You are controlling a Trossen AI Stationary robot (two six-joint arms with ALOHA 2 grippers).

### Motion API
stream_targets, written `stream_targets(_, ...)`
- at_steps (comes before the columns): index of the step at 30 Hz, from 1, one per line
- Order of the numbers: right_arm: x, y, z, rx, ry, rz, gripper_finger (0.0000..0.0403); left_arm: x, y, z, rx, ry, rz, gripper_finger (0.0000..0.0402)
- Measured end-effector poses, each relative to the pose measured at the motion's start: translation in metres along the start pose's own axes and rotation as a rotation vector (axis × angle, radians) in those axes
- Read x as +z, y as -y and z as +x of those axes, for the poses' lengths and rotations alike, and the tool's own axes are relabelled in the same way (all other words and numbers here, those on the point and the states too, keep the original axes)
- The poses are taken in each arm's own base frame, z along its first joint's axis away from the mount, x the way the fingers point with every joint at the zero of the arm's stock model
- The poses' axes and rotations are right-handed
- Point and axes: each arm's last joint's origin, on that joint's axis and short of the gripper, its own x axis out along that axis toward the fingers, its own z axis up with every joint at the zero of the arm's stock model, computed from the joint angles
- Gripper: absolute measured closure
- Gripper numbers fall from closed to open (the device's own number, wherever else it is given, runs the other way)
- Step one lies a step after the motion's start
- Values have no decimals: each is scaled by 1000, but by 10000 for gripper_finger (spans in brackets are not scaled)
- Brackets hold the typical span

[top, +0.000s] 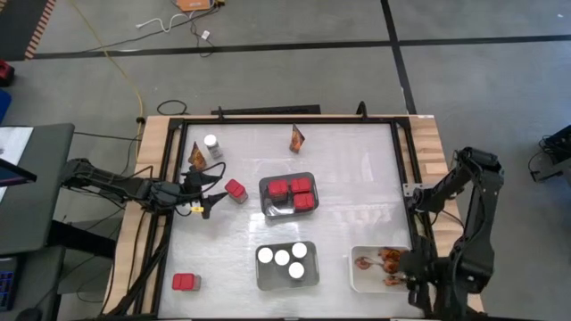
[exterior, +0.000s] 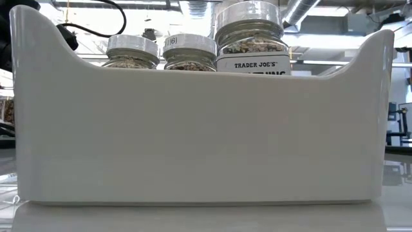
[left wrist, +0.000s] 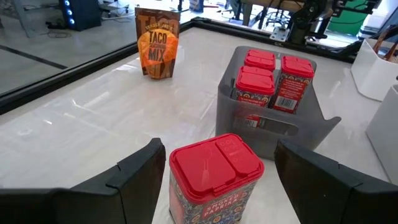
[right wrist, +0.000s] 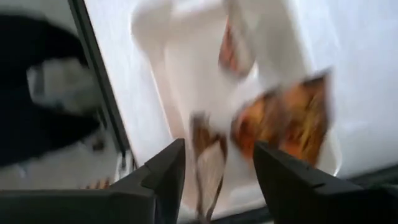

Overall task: Sort spices by type
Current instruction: Put the white seasoning bottle into the gray bin

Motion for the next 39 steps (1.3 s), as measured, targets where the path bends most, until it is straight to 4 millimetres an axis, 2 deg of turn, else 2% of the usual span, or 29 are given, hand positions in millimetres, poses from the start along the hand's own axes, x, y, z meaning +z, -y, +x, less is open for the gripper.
stream_targets(4,11,16,-13,-28,241,18,189,0,0,0,0,0,0,112)
stream_targets(8,25,27,-15,-108,543,-3,200,0,0,0,0,0,0,112)
stream_targets(12,43,35,-2,-200,700,31,216,0,0,0,0,0,0,112)
stream_targets(16,61,47,22,-287,769,124,233,0,0,0,0,0,0,112)
stream_targets(20,75,66,49,-411,792,166,242,0,0,0,0,0,0,112)
stream_targets(24,85,84,67,-509,777,211,243,0,0,0,0,0,0,112)
stream_targets(33,119,124,83,-768,666,204,243,0,0,0,1,0,0,112)
stream_targets(39,134,144,96,-818,617,251,243,2,0,0,22,25,-5,112)
